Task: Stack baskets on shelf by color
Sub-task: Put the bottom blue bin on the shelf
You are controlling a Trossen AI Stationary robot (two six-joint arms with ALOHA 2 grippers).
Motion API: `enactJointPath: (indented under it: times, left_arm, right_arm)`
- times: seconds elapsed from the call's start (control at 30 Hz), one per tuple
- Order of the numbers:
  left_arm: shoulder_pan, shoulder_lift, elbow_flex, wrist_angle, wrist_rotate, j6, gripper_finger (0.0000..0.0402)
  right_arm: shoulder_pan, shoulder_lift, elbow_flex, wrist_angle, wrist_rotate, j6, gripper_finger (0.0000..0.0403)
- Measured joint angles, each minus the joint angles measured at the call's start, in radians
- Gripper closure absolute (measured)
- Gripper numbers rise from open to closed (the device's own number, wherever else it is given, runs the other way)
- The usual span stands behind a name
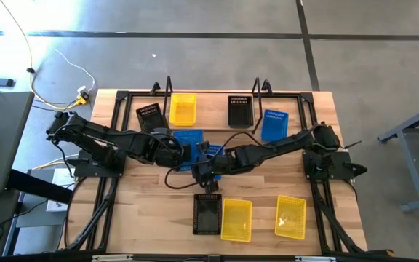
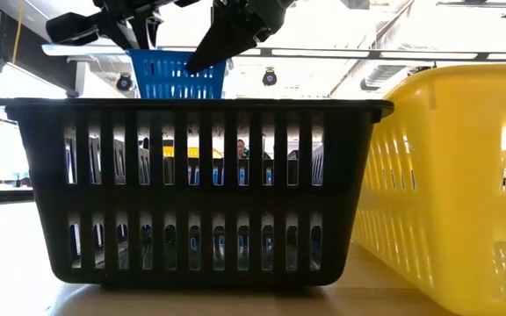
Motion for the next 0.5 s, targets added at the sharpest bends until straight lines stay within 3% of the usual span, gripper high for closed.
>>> enactJointPath:
  times: [0.13, 0.5]
  left_arm:
    - [0.000, 0.000, 0.000, 0.001, 0.002, 0.000, 0.0397]
    - [0.006, 0.000, 0.000, 0.001, 0.008, 0.093, 0.0333]
  right_arm:
    - [0.000, 0.000, 0.000, -0.017, -0.008, 0.001, 0.0394]
    - [0.000, 0.000, 0.000, -0.040, -0.001, 0.080, 0.0401]
